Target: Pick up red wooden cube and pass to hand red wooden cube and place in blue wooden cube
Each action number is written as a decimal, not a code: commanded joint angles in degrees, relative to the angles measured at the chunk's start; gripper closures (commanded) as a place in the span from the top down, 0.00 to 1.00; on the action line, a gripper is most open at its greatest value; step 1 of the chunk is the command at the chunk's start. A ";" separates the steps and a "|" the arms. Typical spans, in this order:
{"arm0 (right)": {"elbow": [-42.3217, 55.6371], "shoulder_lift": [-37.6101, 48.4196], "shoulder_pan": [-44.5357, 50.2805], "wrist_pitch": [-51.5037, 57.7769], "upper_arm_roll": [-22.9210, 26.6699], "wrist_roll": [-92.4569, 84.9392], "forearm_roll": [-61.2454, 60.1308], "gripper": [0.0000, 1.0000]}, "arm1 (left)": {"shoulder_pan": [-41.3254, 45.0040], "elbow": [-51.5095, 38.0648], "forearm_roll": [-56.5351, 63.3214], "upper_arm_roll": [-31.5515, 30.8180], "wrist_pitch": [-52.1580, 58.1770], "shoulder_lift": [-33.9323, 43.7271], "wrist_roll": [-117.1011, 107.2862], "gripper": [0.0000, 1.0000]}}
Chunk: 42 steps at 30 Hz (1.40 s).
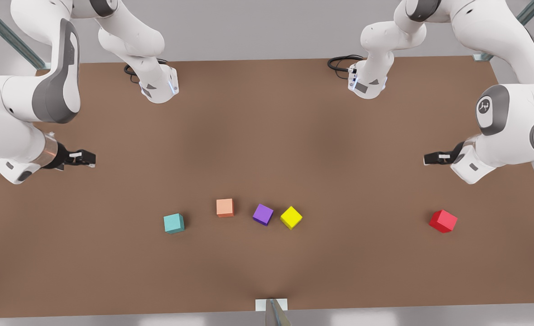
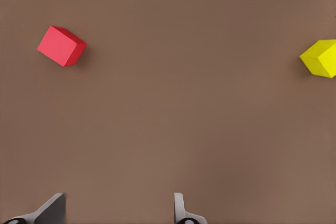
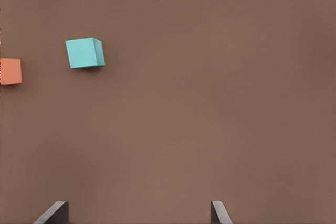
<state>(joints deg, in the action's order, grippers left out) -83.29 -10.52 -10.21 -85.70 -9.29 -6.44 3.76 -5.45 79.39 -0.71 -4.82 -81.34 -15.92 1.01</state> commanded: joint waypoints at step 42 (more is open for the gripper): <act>-1.70 -0.29 0.19 -2.80 0.06 -3.40 -1.21 1.00 | -7.30 0.07 0.36 6.58 -40.21 -30.66 49.45 1.00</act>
<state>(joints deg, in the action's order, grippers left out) -85.02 -10.86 -9.97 -88.53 -9.21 -9.27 2.61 -12.71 79.52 -0.39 1.72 -122.23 -46.49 58.30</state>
